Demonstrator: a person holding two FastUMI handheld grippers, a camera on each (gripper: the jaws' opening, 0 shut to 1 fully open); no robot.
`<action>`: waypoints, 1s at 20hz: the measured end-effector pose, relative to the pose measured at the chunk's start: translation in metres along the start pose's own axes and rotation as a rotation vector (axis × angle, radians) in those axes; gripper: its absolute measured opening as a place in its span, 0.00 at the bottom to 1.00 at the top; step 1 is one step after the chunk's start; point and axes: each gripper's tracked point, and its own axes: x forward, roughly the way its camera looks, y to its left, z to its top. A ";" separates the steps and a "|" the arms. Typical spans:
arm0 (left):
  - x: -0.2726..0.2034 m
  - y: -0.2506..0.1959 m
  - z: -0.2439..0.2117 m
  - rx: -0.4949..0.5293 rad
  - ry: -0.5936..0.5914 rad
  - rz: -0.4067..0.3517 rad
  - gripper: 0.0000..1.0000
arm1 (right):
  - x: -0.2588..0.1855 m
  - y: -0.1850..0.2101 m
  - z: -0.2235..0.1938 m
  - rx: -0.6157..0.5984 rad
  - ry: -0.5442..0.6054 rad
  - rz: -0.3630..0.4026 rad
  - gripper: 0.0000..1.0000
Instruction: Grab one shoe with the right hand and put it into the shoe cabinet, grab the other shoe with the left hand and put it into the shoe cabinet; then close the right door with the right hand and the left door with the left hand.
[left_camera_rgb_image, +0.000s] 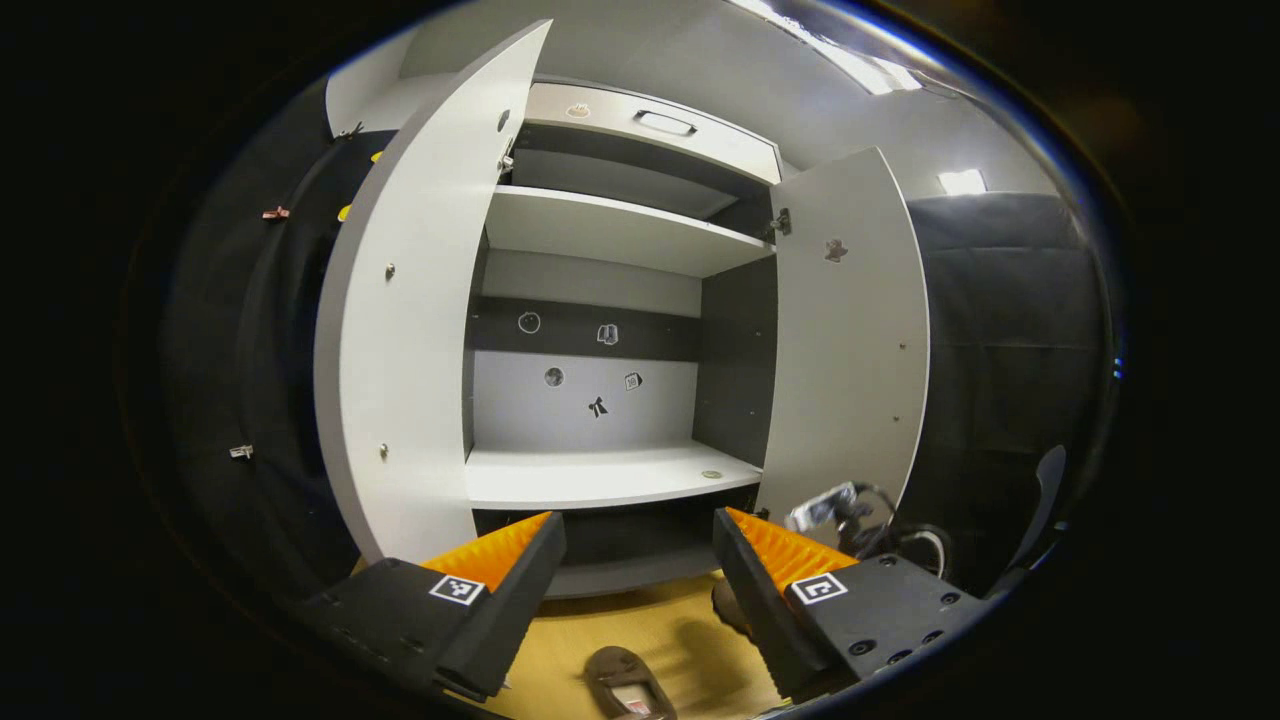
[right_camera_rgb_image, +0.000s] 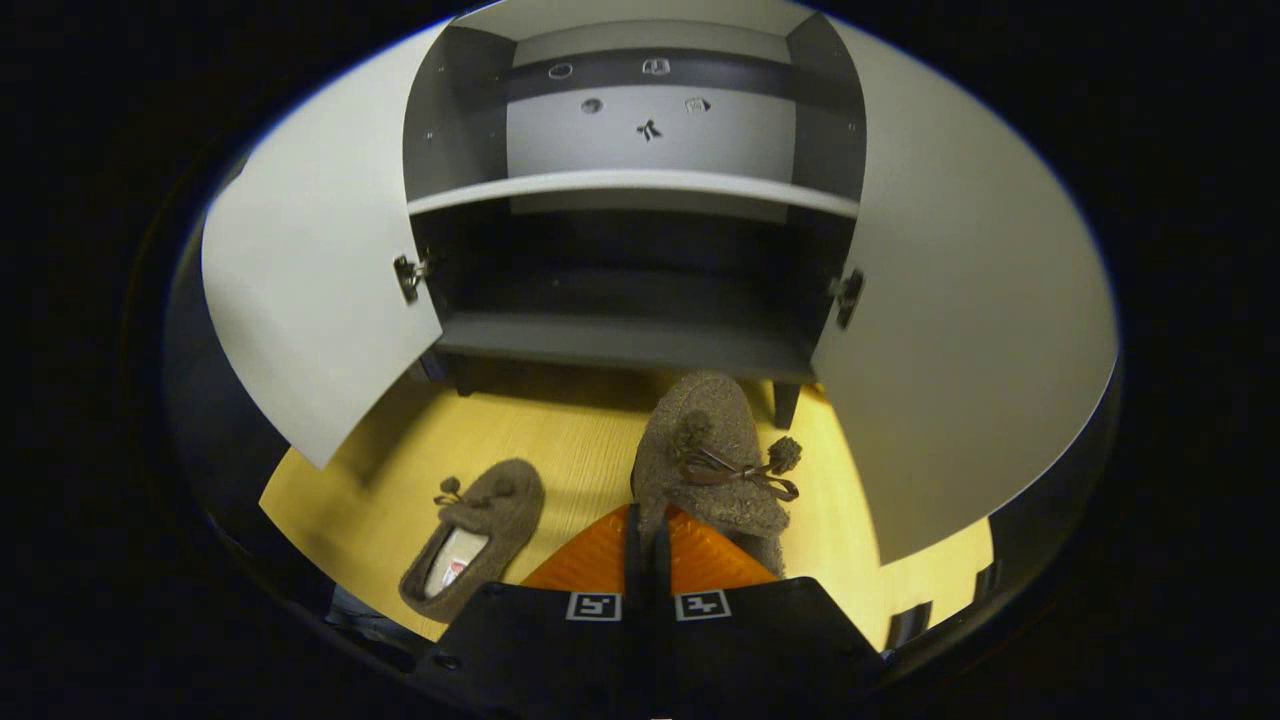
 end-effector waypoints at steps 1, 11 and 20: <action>0.001 -0.001 -0.001 -0.008 0.001 0.001 0.95 | -0.004 -0.008 0.026 -0.015 -0.038 -0.012 0.05; 0.002 0.000 -0.024 -0.083 0.059 0.035 0.93 | 0.027 -0.042 0.235 -0.146 -0.289 -0.072 0.05; 0.019 -0.007 -0.031 -0.084 0.091 0.036 0.93 | 0.148 -0.028 0.332 -0.114 -0.237 -0.042 0.05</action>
